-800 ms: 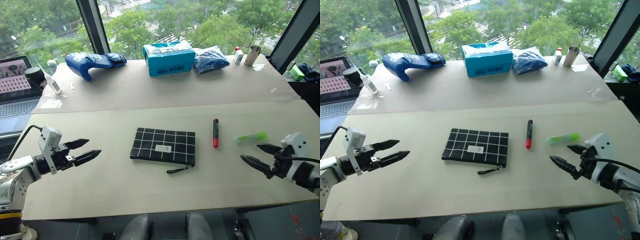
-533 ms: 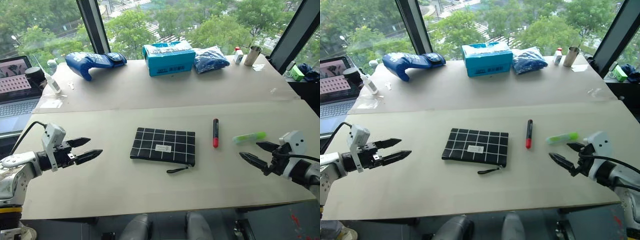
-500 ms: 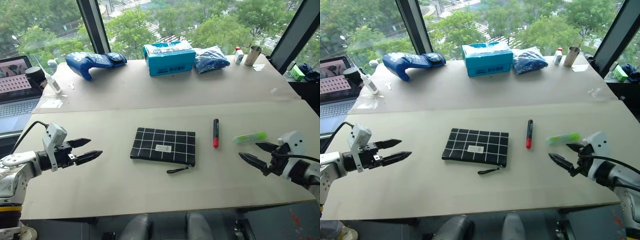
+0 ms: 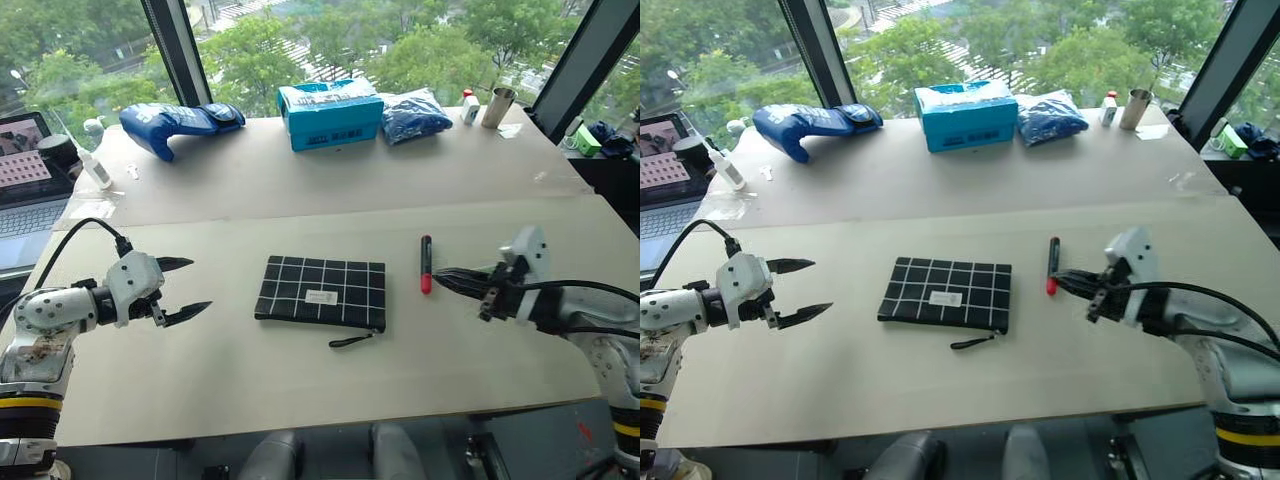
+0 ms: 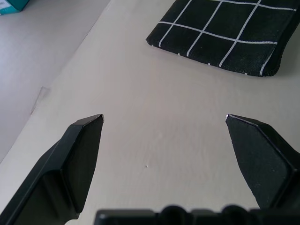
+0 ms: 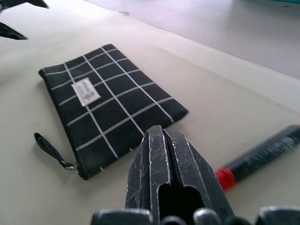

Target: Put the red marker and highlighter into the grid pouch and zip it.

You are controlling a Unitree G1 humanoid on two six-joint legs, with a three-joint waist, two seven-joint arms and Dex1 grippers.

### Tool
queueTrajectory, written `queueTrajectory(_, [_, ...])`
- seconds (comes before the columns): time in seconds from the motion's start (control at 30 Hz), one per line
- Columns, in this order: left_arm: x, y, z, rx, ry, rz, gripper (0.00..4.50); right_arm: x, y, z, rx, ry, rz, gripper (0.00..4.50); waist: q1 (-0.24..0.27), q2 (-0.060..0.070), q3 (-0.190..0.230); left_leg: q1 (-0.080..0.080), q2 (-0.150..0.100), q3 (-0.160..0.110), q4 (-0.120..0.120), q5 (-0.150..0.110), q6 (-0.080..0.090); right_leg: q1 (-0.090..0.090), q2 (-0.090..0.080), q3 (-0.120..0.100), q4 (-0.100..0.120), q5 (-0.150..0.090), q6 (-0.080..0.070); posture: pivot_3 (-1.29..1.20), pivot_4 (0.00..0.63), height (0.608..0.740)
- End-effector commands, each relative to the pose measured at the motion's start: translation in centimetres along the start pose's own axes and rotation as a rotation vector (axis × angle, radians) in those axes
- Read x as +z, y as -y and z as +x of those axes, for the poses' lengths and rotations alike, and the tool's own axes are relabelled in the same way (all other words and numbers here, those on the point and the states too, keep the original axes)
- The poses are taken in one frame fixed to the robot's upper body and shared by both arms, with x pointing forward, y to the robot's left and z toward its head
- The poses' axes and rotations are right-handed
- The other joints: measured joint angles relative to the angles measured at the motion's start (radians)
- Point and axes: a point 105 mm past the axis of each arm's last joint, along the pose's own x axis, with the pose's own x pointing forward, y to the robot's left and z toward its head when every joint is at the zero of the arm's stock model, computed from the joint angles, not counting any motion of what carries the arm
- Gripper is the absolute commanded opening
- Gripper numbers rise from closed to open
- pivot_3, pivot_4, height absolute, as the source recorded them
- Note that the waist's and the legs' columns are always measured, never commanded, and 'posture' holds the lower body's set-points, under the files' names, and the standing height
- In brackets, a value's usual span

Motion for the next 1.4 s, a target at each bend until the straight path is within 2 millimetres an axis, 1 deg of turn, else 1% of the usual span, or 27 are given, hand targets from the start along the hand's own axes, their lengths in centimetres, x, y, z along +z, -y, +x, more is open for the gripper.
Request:
queueTrajectory(0.03, [1.8, 0.0, 0.9, -0.035, 0.042, 0.114, 4.5, -1.0, 0.2, 3.3, -0.039, -0.075, -0.077, 0.05, -0.003, -0.001, 0.0, 0.0, 0.0, 0.0, 0.0, 0.0, 0.0, 0.0, 0.0, 0.0, 0.001, 0.0, 0.0, 0.0, 0.15, 0.74])
queueTrajectory(0.07, [1.9, 0.0, 1.1, -0.041, 0.045, 0.122, 4.5, -1.2, 0.4, 3.8, -0.055, -0.09, -0.084, 0.05, -0.001, -0.001, 0.0, 0.0, 0.0, 0.0, 0.001, 0.0, -0.001, -0.001, 0.0, -0.001, 0.001, 0.0, -0.001, 0.0, 0.15, 0.74])
queueTrajectory(0.17, [2.4, 0.4, 1.8, -0.105, 0.048, 0.197, 4.5, -1.0, -0.4, 5.9, 0.001, -0.072, -0.139, 0.05, 0.0, -0.001, 0.0, -0.002, -0.001, 0.001, 0.001, 0.001, -0.001, -0.002, 0.0, -0.001, 0.002, 0.001, -0.002, 0.0, 0.15, 0.74])
queueTrajectory(0.23, [2.3, 0.5, 2.2, -0.136, 0.041, 0.234, 4.5, -1.0, -0.6, 6.8, 0.019, -0.07, -0.148, 0.05, -0.004, -0.001, 0.0, -0.002, 0.0, 0.003, 0.001, 0.001, -0.002, -0.003, 0.0, -0.001, 0.002, 0.001, -0.002, 0.0, 0.15, 0.74])
queueTrajectory(0.3, [2.1, 0.6, 2.7, -0.173, 0.022, 0.3, 4.5, -1.9, -1.1, 7.6, 0.044, -0.113, -0.167, 0.05, -0.007, -0.001, 0.0, -0.002, 0.0, 0.005, 0.001, 0.001, -0.003, -0.003, 0.001, -0.001, 0.002, 0.002, -0.003, 0.0, 0.15, 0.74])
queueTrajectory(0.33, [1.9, 0.7, 2.8, -0.185, 0.017, 0.323, 4.5, -2.2, -1.4, 7.9, 0.055, -0.13, -0.177, 0.05, -0.008, -0.001, 0.0, -0.001, 0.0, 0.005, 0.001, 0.003, -0.006, -0.003, 0.002, -0.002, 0.002, 0.002, -0.003, 0.0, 0.15, 0.74])
queueTrajectory(0.4, [1.8, 0.6, 3.1, -0.209, 0.009, 0.362, 4.5, -3.2, -2.7, 8.0, 0.118, -0.179, -0.208, 0.05, -0.009, -0.001, 0.0, -0.001, 0.0, 0.006, 0.001, 0.004, -0.008, -0.004, 0.003, -0.002, 0.002, 0.002, -0.004, 0.0, 0.15, 0.74])
queueTrajectory(0.47, [1.7, 0.2, 3.5, -0.219, 0.013, 0.394, 4.5, -4.1, -3.2, 8.0, 0.145, -0.231, -0.249, 0.05, -0.01, -0.001, 0.0, -0.001, 0.0, 0.008, 0.001, 0.004, -0.007, -0.004, 0.003, -0.003, 0.002, 0.002, -0.004, 0.0, 0.15, 0.74])
queueTrajectory(0.53, [1.8, -0.1, 3.8, -0.227, 0.016, 0.426, 4.5, -4.2, -2.9, 8.0, 0.14, -0.248, -0.267, 0.05, -0.01, -0.001, 0.0, -0.001, 0.0, 0.008, 0.001, 0.004, -0.008, -0.004, 0.004, -0.003, 0.002, 0.002, -0.004, 0.0, 0.15, 0.74])
queueTrajectory(0.63, [1.8, -0.3, 4.2, -0.24, 0.023, 0.457, 4.5, -3.5, -2.4, 8.2, 0.126, -0.228, -0.272, 0.05, -0.01, -0.001, 0.0, -0.001, 0.0, 0.009, 0.001, 0.004, -0.008, -0.003, 0.004, -0.004, 0.002, 0.002, -0.004, 0.0, 0.15, 0.74])
queueTrajectory(0.7, [2.2, -0.2, 4.7, -0.248, 0.051, 0.473, 4.5, -3.3, -2.1, 8.5, 0.117, -0.228, -0.282, 0.05, -0.01, -0.001, 0.0, 0.0, 0.001, 0.009, 0.001, 0.004, -0.008, -0.003, 0.004, -0.004, 0.002, 0.002, -0.004, 0.0, 0.15, 0.74])
queueTrajectory(0.77, [2.6, 0.1, 5.3, -0.253, 0.085, 0.498, 4.5, -3.3, -2.2, 8.6, 0.125, -0.233, -0.297, 0.05, -0.01, -0.001, 0.0, 0.0, 0.001, 0.009, 0.001, 0.004, -0.008, -0.003, 0.004, -0.004, 0.003, 0.003, -0.004, 0.0, 0.15, 0.74])
queueTrajectory(0.87, [3.3, 1.3, 6.5, -0.298, 0.149, 0.557, 4.5, -3.4, -2.2, 8.8, 0.127, -0.232, -0.299, 0.05, -0.01, -0.001, 0.0, -0.001, 0.001, 0.009, 0.002, 0.004, -0.008, -0.003, 0.004, -0.004, 0.003, 0.003, -0.004, 0.0, 0.15, 0.74])
queueTrajectory(1.0, [2.8, 2.5, 7.4, -0.343, 0.17, 0.602, 4.5, -3.5, -2.0, 8.8, 0.119, -0.231, -0.301, 0.05, -0.01, -0.002, 0.0, 0.0, 0.001, 0.009, 0.002, 0.004, -0.008, -0.003, 0.004, -0.004, 0.003, 0.003, -0.005, 0.0, 0.15, 0.74])
queueTrajectory(1.07, [2.4, 2.6, 7.7, -0.348, 0.165, 0.614, 4.5, -3.5, -1.9, 8.7, 0.113, -0.23, -0.3, 0.05, -0.008, -0.002, 0.0, 0.0, 0.001, 0.009, 0.002, 0.004, -0.008, -0.003, 0.004, -0.004, 0.003, 0.003, -0.005, 0.0, 0.15, 0.74])
queueTrajectory(1.2, [2.4, 2.3, 8.0, -0.308, 0.186, 0.645, 4.5, -3.5, -2.0, 8.5, 0.108, -0.226, -0.291, 0.05, -0.006, -0.002, 0.0, 0.0, 0.0, 0.009, 0.003, 0.004, -0.008, -0.002, 0.004, -0.004, 0.003, 0.003, -0.005, 0.0, 0.15, 0.74])
queueTrajectory(1.4, [2.0, 1.3, 7.0, -0.292, 0.164, 0.673, 4.5, -3.4, -2.1, 8.3, 0.1, -0.208, -0.267, 0.05, -0.006, -0.002, 0.0, 0.0, 0.0, 0.009, 0.003, 0.004, -0.007, -0.001, 0.004, -0.004, 0.003, 0.003, -0.005, 0.0, 0.15, 0.74])
